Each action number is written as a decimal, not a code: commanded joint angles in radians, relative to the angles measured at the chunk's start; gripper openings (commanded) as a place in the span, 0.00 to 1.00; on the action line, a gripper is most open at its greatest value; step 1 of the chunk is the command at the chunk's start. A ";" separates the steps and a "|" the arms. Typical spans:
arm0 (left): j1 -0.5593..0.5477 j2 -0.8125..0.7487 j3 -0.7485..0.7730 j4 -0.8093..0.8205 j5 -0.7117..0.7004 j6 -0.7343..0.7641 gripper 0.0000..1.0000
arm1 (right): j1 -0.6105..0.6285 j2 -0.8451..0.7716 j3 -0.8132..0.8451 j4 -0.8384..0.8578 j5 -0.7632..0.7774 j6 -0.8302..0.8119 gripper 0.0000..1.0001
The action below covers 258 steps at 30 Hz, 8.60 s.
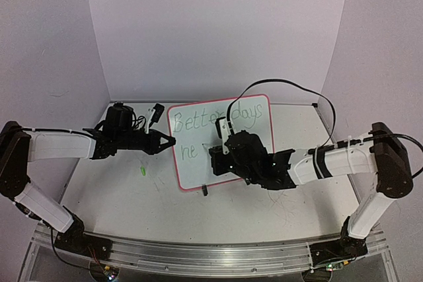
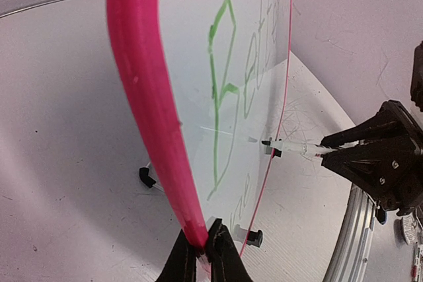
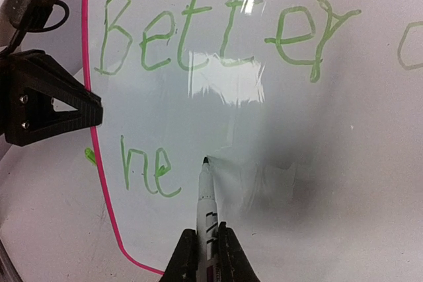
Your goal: Write a sentence on the whiteboard
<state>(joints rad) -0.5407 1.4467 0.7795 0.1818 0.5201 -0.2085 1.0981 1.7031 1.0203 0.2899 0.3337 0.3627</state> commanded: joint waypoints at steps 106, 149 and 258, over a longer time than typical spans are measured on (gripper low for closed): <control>-0.013 0.018 0.022 -0.045 -0.105 0.081 0.00 | -0.001 -0.076 -0.042 -0.095 0.036 -0.013 0.00; -0.018 0.015 0.025 -0.048 -0.111 0.086 0.00 | -0.027 -0.020 0.017 -0.061 0.034 -0.023 0.00; -0.022 0.027 0.024 -0.063 -0.143 0.092 0.00 | -0.027 -0.132 -0.112 -0.007 -0.035 -0.025 0.00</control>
<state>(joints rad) -0.5575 1.4467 0.7799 0.1806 0.4931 -0.2047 1.0695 1.5715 0.8883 0.2747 0.2966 0.3408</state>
